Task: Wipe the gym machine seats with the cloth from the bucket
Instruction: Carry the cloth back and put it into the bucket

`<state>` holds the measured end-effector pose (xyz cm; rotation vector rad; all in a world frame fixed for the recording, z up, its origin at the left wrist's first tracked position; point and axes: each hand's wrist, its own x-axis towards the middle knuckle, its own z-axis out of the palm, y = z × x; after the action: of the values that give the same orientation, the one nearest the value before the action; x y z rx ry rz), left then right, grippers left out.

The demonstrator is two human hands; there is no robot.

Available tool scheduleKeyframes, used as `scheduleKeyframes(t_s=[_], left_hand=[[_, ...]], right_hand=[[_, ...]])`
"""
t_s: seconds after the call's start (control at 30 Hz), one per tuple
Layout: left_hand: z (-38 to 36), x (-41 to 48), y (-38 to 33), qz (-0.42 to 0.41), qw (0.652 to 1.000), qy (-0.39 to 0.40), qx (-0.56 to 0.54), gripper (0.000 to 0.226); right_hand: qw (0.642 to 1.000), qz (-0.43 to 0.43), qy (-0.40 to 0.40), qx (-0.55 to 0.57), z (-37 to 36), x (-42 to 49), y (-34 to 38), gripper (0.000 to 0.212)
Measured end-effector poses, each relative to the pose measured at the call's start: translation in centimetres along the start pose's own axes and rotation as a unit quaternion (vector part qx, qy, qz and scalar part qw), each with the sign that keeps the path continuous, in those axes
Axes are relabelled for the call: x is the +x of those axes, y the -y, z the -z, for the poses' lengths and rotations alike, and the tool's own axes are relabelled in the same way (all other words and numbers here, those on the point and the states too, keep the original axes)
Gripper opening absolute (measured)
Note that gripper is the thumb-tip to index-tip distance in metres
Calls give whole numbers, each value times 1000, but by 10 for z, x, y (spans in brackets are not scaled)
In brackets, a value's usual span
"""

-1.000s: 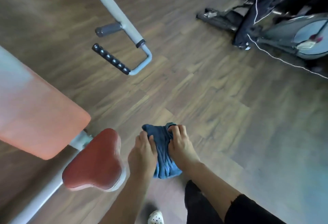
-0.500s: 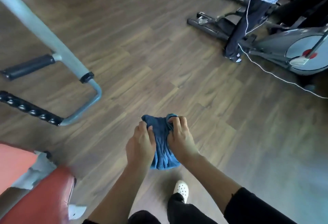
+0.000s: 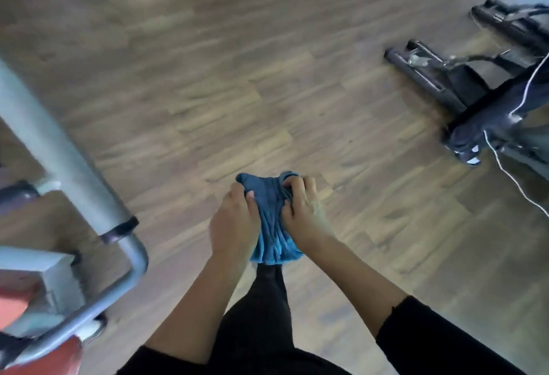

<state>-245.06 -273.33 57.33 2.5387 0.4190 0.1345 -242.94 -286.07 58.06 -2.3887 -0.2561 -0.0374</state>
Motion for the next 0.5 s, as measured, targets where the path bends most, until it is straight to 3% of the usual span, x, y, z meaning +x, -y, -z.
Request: scheduleKeyframes(t_s=[0.5], left_hand=[[18, 402, -5, 137, 989, -56, -16, 23]], right_hand=[[988, 108, 106, 31, -65, 435, 28, 27]])
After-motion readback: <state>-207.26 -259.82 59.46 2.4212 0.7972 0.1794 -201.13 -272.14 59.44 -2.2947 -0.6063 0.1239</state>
